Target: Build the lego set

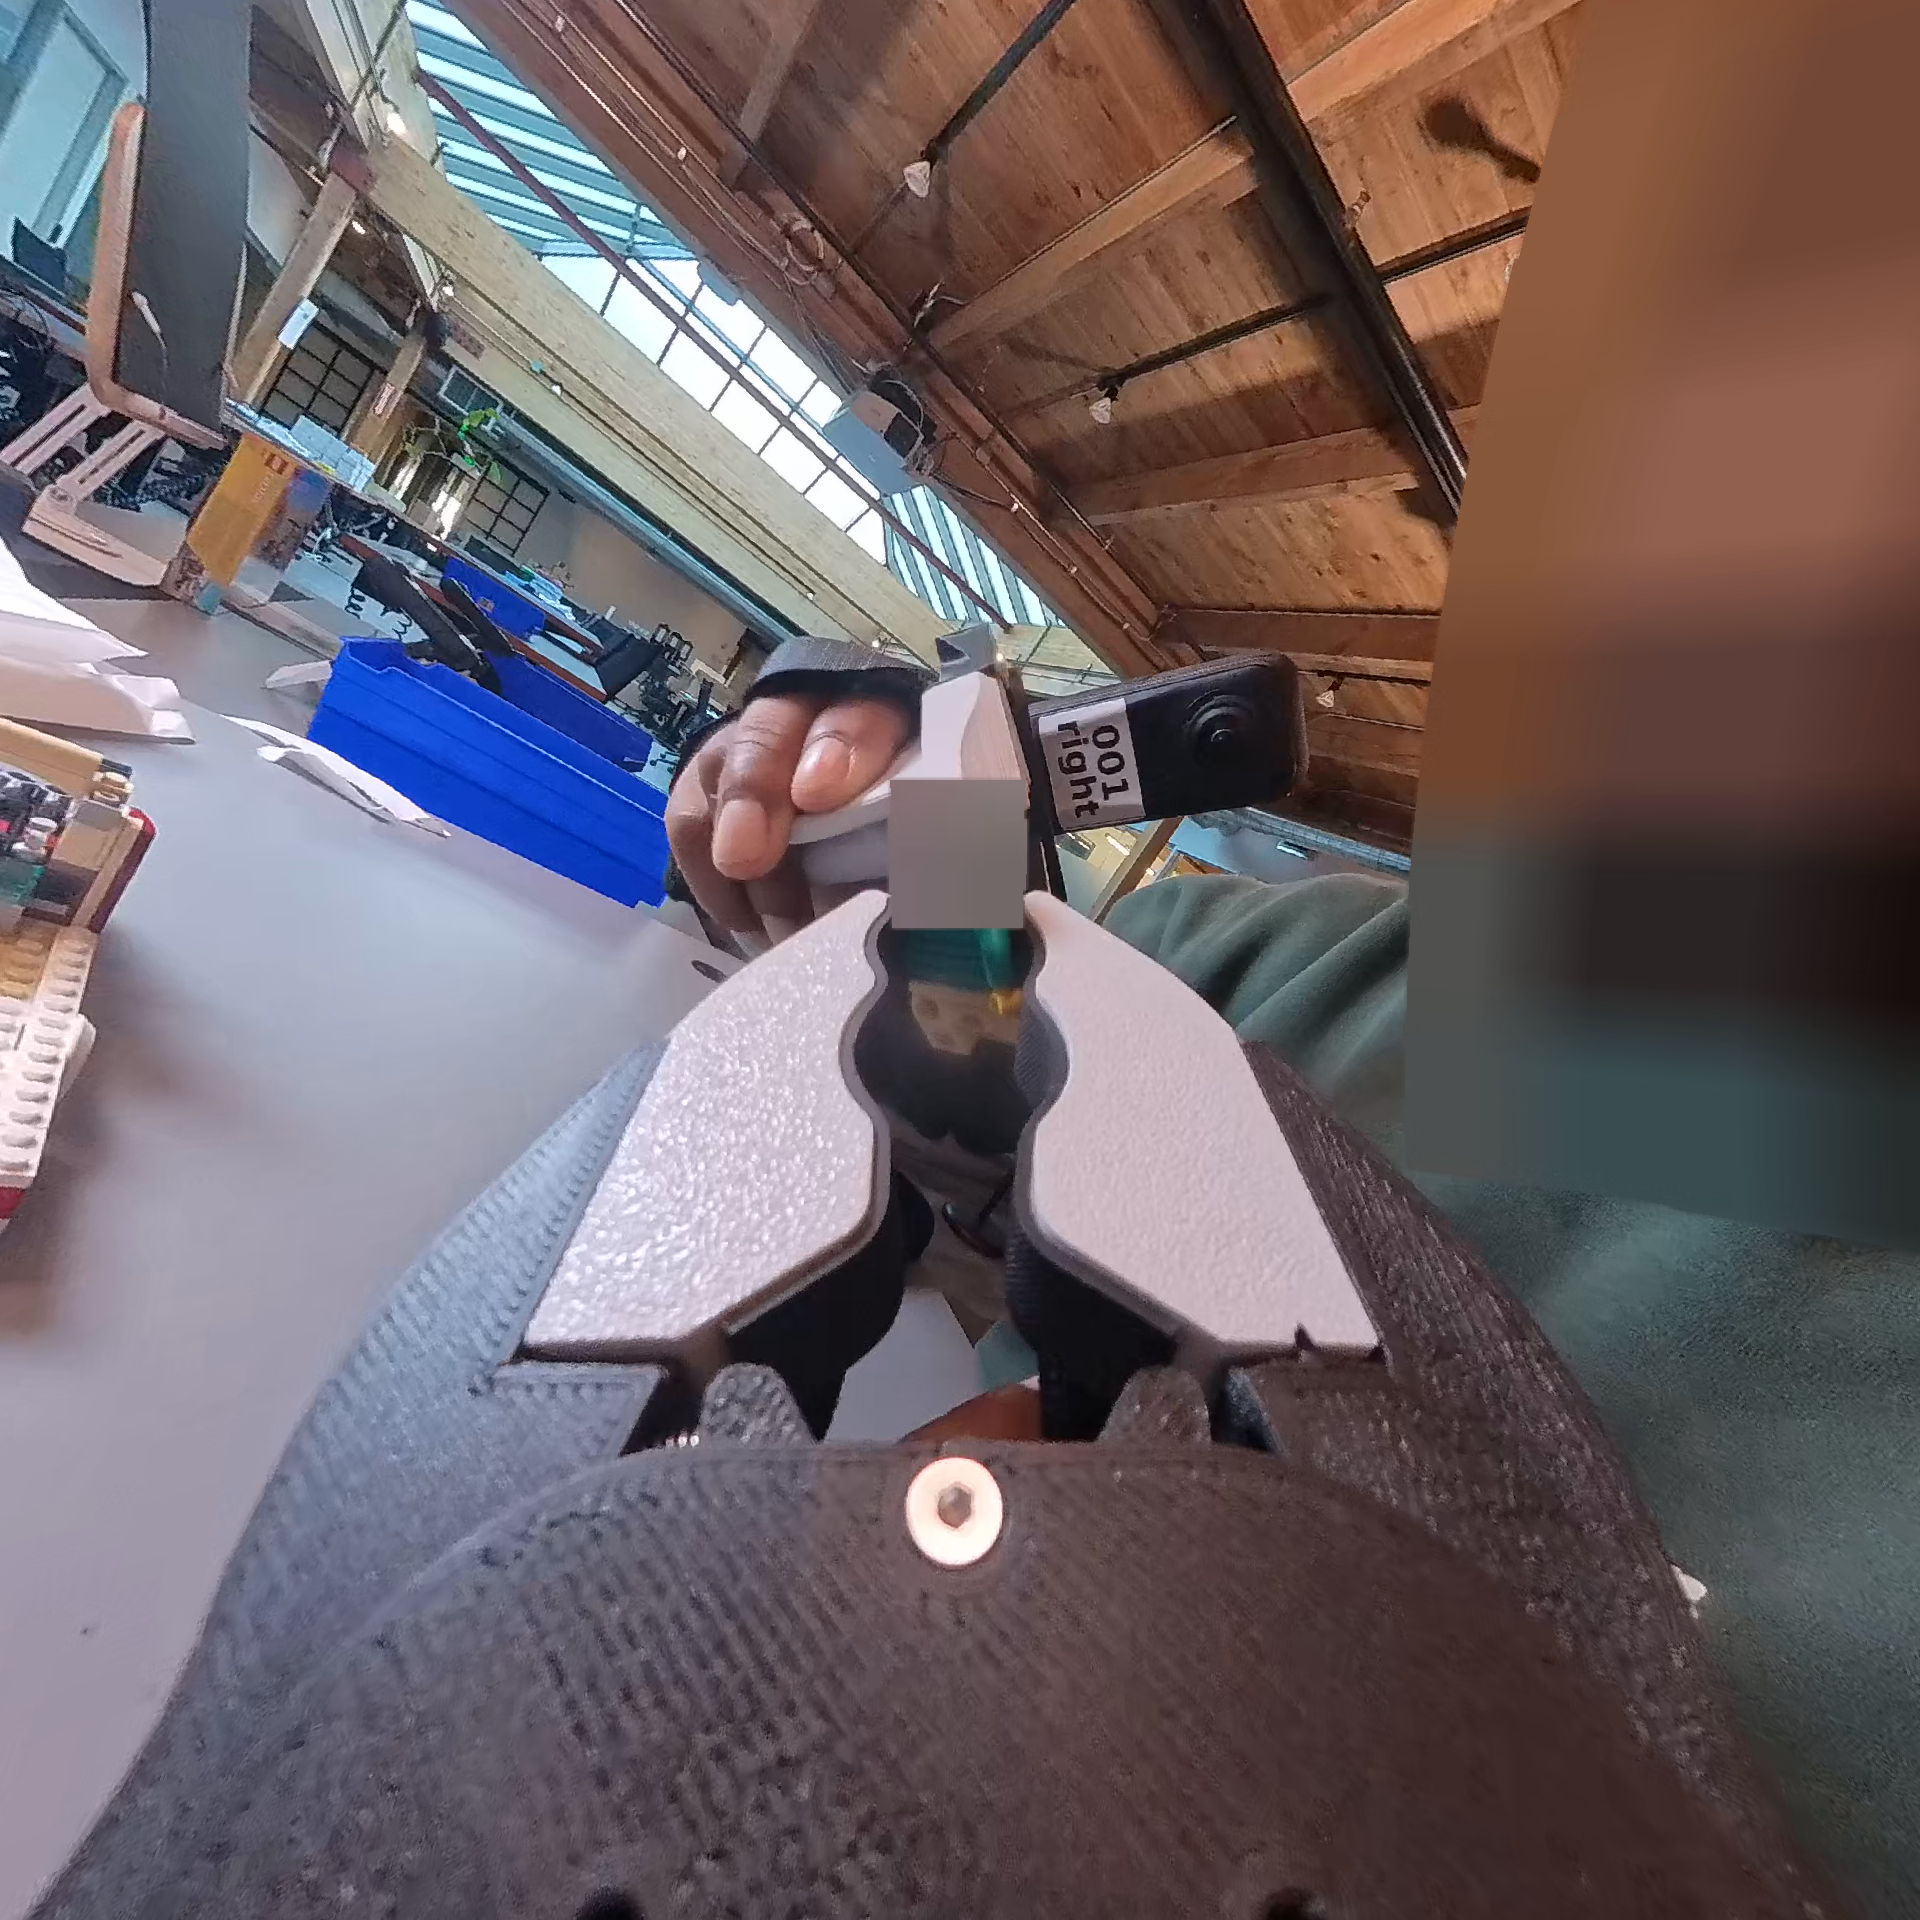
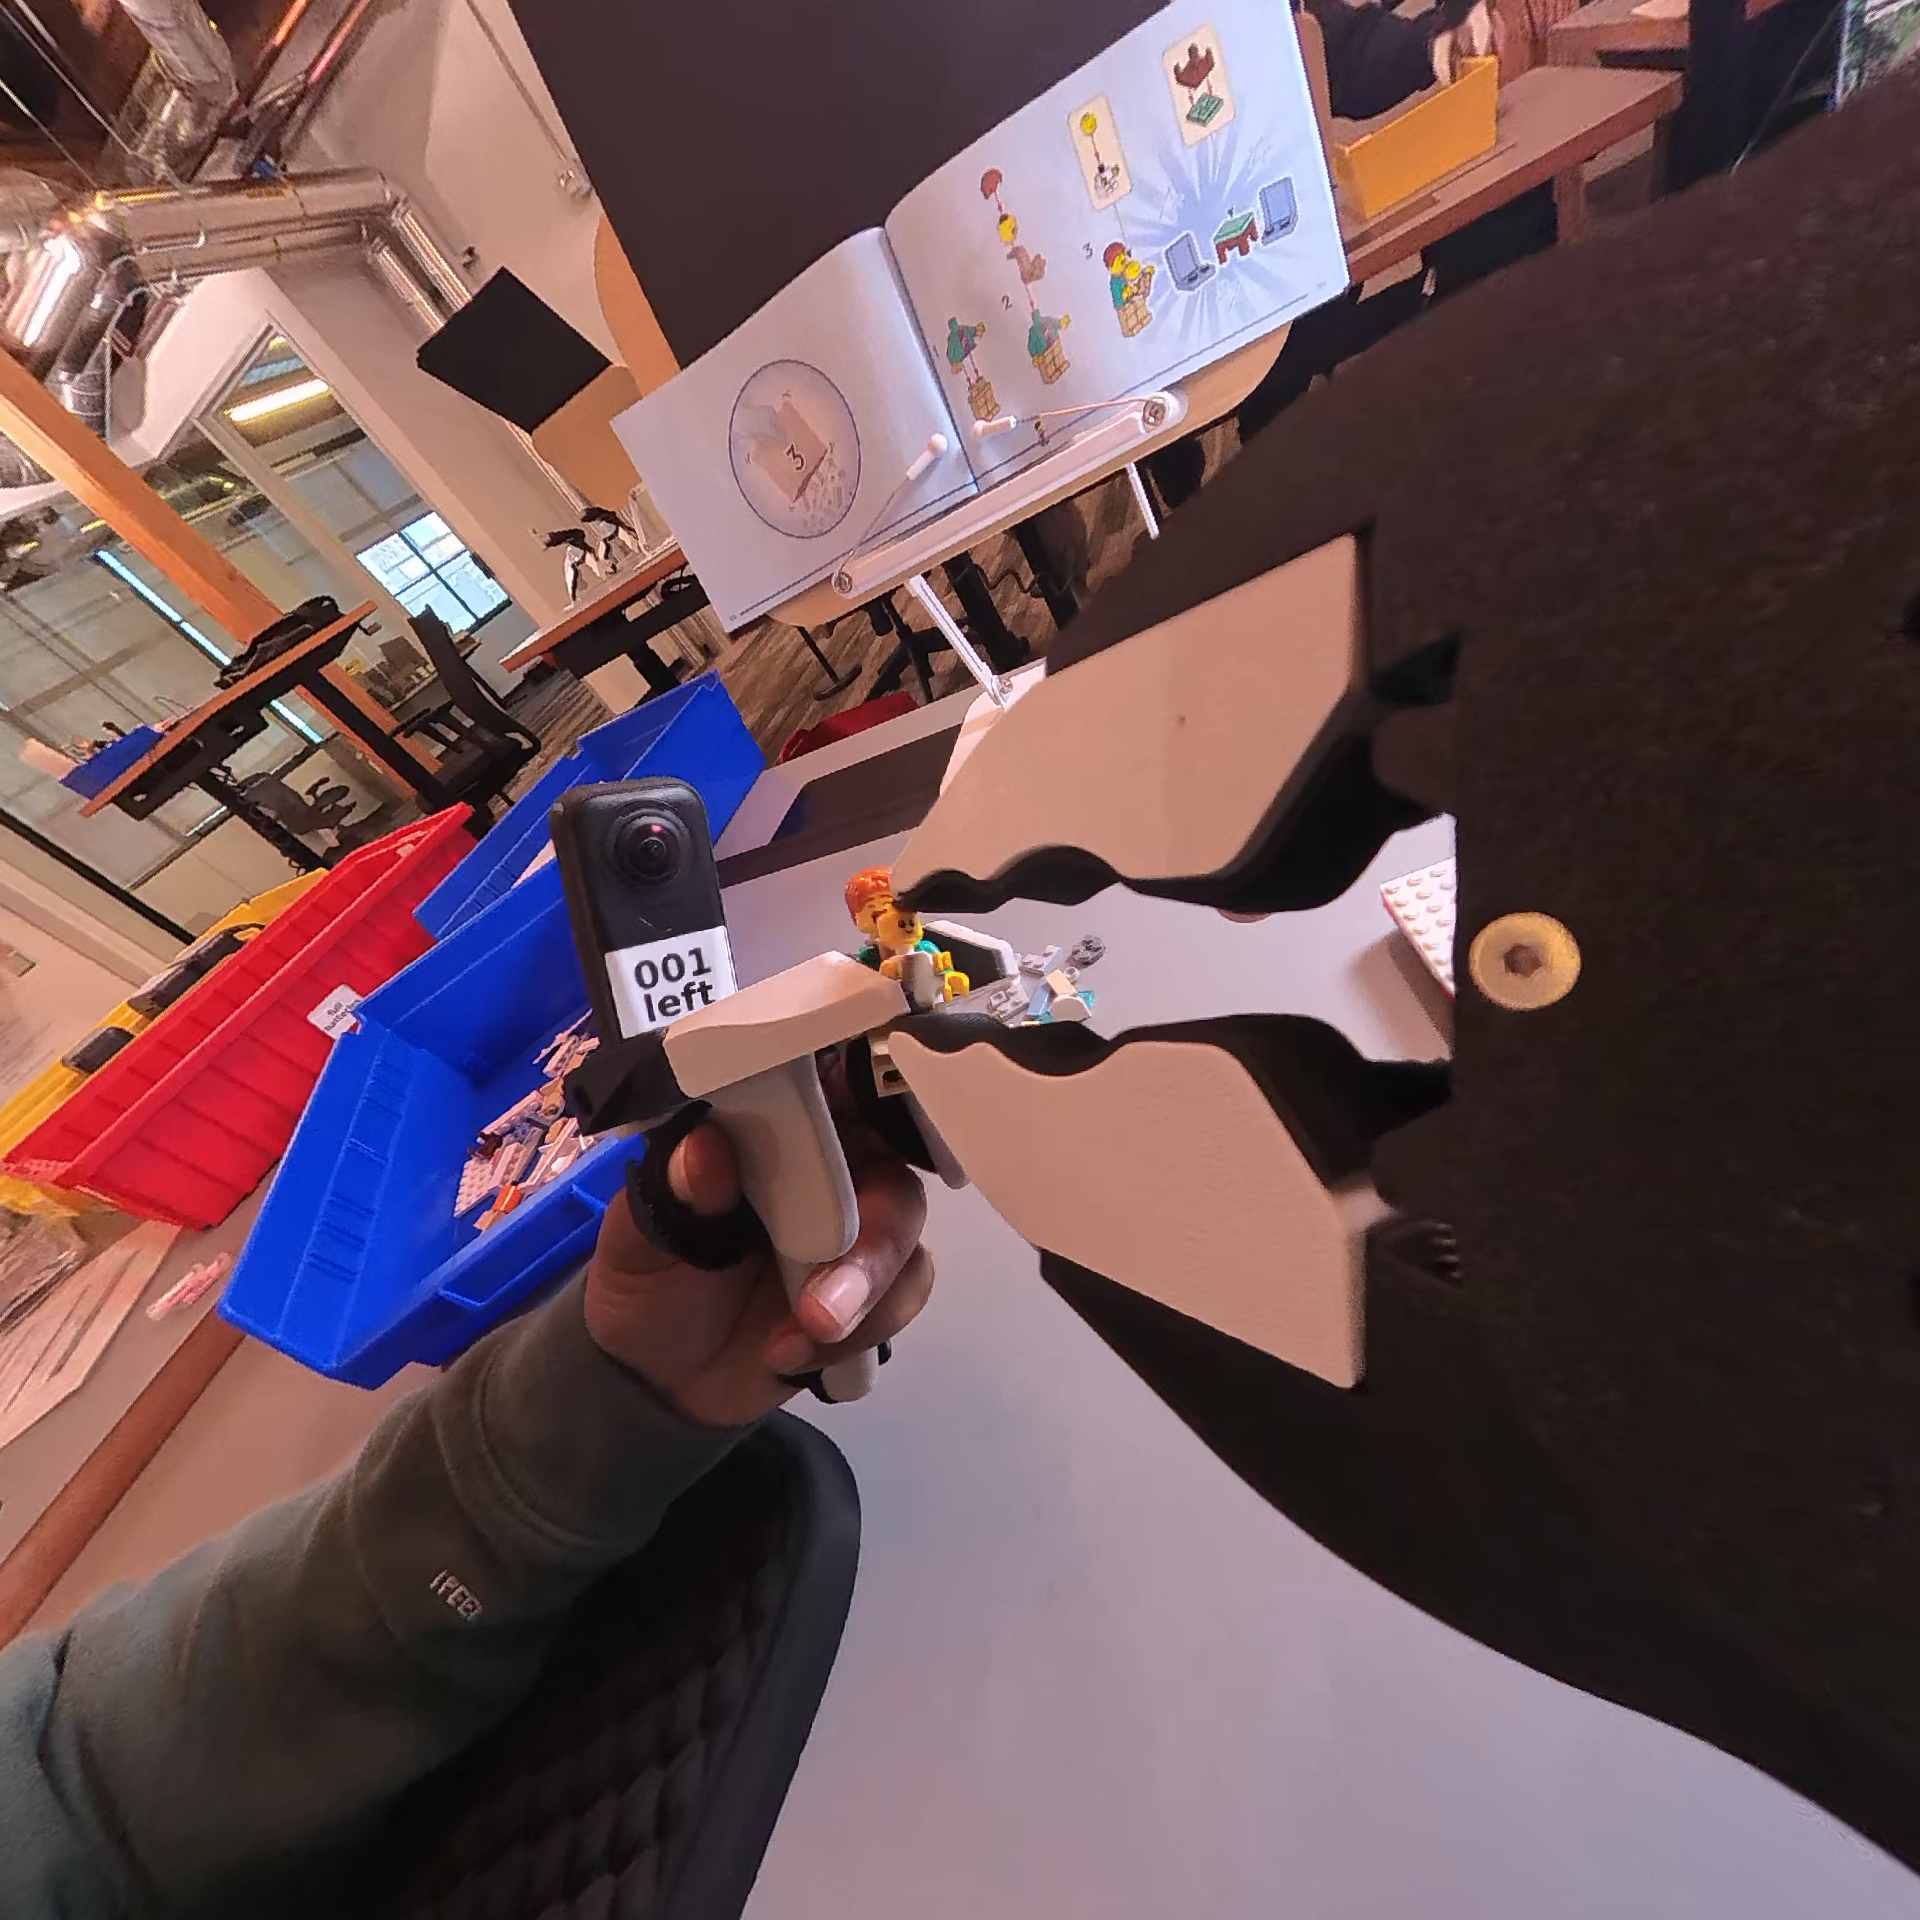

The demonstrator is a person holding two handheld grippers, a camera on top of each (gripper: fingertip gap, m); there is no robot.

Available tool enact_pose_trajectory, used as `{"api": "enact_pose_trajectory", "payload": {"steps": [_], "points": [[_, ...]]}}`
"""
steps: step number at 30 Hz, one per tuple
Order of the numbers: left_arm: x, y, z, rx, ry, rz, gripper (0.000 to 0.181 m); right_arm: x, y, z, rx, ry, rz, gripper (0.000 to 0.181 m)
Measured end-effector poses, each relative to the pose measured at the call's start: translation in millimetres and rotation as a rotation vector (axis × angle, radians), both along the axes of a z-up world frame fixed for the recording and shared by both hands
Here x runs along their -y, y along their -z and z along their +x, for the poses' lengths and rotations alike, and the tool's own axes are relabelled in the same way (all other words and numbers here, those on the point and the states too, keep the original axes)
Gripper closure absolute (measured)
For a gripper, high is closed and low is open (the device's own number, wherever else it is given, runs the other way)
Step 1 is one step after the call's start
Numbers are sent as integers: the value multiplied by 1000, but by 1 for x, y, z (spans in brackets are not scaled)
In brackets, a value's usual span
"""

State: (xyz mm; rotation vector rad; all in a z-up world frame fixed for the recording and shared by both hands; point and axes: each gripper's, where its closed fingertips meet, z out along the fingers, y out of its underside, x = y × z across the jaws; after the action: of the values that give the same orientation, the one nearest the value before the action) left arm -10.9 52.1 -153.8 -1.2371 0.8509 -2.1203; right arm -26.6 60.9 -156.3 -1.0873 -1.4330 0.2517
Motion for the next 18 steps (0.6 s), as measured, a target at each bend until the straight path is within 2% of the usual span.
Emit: {"api": "enact_pose_trajectory", "payload": {"steps": [13, 18], "points": [[0, 4, 0, -14, 30, 4, 162, 0, 3, 0, 15, -2, -1, 162], [-3, -14, -23, 153, 129, -61, 162, 2, -5, -3, -37, -51, -59, 150]]}}
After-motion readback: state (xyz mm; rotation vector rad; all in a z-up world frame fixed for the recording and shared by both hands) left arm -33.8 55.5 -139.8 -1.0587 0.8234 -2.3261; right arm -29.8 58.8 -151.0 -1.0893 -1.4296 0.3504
